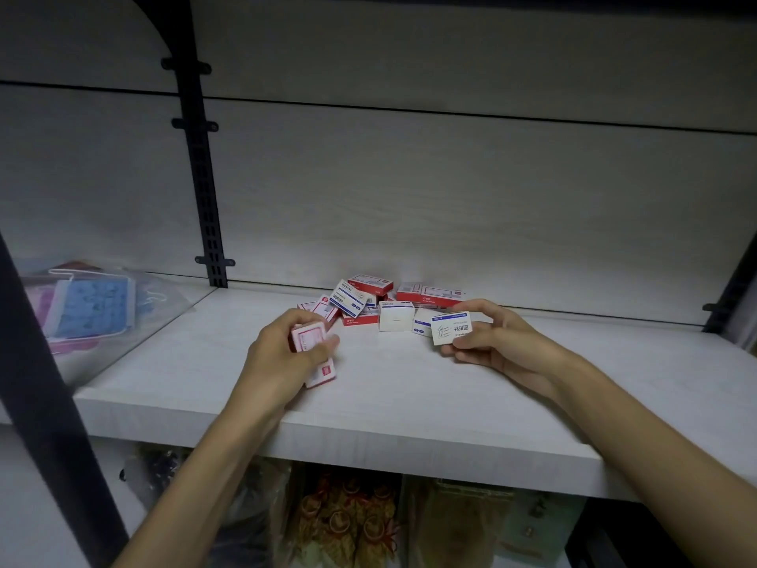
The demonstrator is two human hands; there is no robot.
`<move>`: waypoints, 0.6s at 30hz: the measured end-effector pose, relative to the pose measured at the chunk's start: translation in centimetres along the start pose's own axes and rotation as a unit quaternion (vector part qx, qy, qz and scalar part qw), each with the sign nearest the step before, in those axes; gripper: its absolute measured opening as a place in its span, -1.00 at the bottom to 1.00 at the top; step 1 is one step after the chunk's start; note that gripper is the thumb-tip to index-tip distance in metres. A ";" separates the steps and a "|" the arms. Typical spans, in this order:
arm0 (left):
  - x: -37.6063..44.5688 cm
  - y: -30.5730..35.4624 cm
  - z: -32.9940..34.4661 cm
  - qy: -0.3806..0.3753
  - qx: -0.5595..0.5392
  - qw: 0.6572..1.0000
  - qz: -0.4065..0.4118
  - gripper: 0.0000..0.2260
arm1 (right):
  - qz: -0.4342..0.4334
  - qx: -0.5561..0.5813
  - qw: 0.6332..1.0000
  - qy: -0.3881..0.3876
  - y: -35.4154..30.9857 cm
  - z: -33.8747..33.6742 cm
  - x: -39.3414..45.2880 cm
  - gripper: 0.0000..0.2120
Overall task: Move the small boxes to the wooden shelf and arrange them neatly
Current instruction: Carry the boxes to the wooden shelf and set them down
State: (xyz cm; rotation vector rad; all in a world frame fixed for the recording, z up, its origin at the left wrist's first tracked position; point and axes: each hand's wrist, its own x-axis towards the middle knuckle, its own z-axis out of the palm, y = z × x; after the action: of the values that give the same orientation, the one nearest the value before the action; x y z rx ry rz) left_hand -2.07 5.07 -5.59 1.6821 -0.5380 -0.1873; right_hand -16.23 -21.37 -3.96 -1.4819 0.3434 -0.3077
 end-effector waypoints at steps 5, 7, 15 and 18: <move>-0.8 0.6 0.4 0.034 0.051 0.998 0.009 -0.79 | -0.003 0.002 1.000 0.017 -0.1 0.1 0.0 -0.55; -0.7 0.6 0.3 0.033 0.046 0.998 -0.006 -0.74 | -0.002 -0.003 0.999 0.039 -0.1 0.1 0.1 -0.58; 0.1 0.8 0.1 -0.077 -0.100 0.988 -0.094 -0.60 | 0.028 0.142 0.988 0.047 -1.1 -0.2 -0.4 -0.72; -0.2 0.6 0.0 -0.093 -0.063 0.992 -0.057 -0.66 | 0.010 0.125 0.990 0.064 -1.1 0.0 -0.3 -0.76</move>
State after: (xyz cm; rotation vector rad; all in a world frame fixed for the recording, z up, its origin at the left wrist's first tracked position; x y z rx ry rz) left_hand -2.39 5.11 -5.00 1.5819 -0.5571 -0.4551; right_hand -16.46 -21.37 -2.86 -1.2143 0.4069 -0.4160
